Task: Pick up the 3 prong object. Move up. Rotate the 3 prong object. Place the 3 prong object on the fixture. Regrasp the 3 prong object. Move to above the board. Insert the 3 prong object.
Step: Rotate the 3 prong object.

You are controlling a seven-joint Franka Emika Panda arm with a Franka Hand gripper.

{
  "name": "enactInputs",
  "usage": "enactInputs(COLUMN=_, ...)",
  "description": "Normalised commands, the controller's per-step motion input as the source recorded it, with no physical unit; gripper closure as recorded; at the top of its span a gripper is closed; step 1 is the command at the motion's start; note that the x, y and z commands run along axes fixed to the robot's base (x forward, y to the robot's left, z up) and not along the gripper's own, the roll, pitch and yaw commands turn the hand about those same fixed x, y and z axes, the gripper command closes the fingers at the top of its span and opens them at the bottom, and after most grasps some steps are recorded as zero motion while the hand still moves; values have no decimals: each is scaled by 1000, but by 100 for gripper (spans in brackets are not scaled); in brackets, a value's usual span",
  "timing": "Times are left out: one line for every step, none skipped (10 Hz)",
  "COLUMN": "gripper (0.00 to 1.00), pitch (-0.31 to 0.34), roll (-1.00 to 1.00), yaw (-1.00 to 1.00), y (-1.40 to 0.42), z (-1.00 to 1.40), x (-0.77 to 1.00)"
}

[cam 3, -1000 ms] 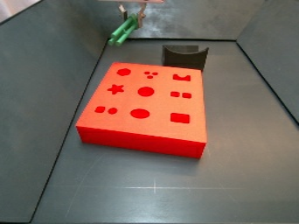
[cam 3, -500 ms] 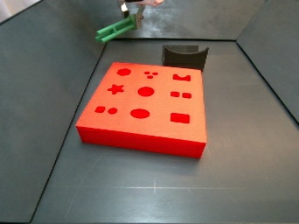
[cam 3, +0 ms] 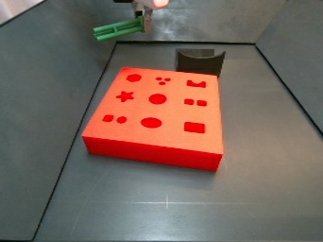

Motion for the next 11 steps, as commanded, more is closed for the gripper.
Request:
enactInputs(gripper=100, pitch=-1, roll=-3, yaw=-1000, y=24, z=-11, x=2)
enactInputs(gripper=100, pitch=-1, roll=-3, yaw=-1000, y=24, z=-11, x=2)
enactInputs(gripper=100, pitch=-1, roll=-3, yaw=-1000, y=24, z=-11, x=2)
enactInputs(gripper=100, pitch=-1, roll=-3, yaw=-1000, y=24, z=-11, x=2)
enactInputs(gripper=100, pitch=-1, roll=-3, yaw=-1000, y=24, z=-11, x=2)
enactInputs(gripper=100, pitch=-1, roll=-3, yaw=-1000, y=24, z=-11, x=2)
enactInputs(gripper=100, pitch=-1, roll=-4, yaw=-1000, y=24, z=-11, x=2)
enactInputs(gripper=100, pitch=-1, roll=-4, yaw=-1000, y=24, z=-11, x=2)
enactInputs(gripper=100, pitch=-1, roll=-4, yaw=-1000, y=23, z=-11, x=2)
enactInputs(gripper=100, pitch=-1, roll=-4, yaw=-1000, y=24, z=-11, x=2)
enactInputs(gripper=100, pitch=-1, roll=-4, yaw=-1000, y=23, z=-11, x=2)
